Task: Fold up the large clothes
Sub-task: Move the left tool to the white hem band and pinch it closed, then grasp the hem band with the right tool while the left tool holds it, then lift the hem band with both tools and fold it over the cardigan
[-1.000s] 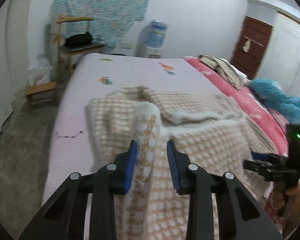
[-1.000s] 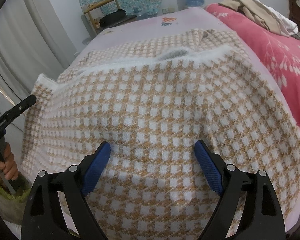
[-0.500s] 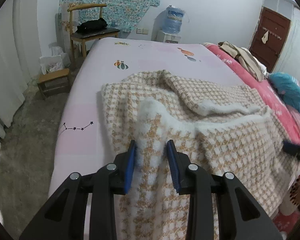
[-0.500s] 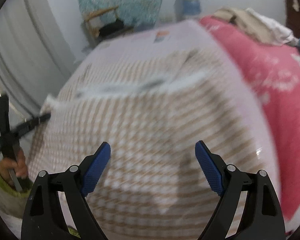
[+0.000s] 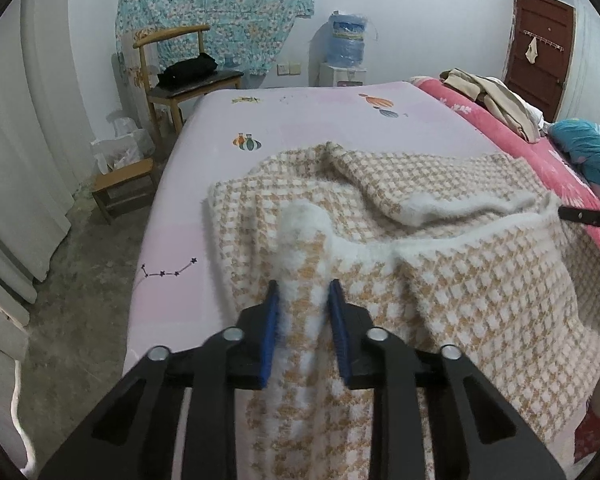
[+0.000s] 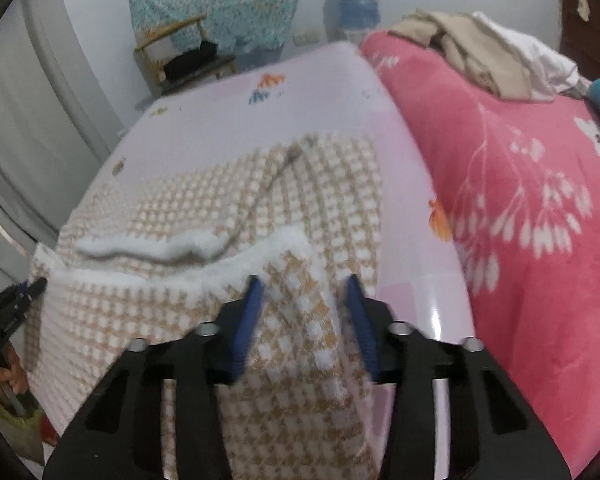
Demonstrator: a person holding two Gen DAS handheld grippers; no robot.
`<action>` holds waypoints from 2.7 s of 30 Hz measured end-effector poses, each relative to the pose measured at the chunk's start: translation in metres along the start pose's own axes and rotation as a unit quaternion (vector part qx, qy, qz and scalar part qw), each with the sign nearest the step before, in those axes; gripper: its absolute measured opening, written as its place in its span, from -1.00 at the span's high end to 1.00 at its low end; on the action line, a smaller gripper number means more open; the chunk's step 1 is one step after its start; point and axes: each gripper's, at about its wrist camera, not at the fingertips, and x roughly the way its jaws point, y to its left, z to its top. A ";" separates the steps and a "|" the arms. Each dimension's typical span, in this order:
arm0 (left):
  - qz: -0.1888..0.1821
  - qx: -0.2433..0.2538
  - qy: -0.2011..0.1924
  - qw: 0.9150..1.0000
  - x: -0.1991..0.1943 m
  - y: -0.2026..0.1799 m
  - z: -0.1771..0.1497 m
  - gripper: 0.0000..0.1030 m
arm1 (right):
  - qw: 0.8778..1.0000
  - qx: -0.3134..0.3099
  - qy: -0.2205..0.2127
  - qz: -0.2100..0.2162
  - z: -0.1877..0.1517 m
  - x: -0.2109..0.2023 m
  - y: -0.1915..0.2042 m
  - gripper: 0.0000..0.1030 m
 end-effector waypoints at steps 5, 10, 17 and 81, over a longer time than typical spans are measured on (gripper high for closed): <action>0.006 0.007 -0.025 1.000 -0.016 -0.004 0.000 0.77 | 1.000 -0.015 -0.024 -0.009 -0.015 -0.026 0.011 0.89; 0.011 0.020 -0.087 0.996 -0.062 -0.012 0.010 0.78 | 0.993 -0.033 -0.112 -0.012 -0.020 -0.099 0.030 0.91; 0.032 0.049 -0.175 0.983 -0.085 -0.011 0.069 0.78 | 0.982 -0.041 -0.184 0.001 0.040 -0.127 0.031 0.91; -0.118 0.051 0.048 0.991 0.038 -0.068 0.016 -0.04 | 0.995 -0.098 -0.016 0.011 -0.047 -0.001 0.151 -0.14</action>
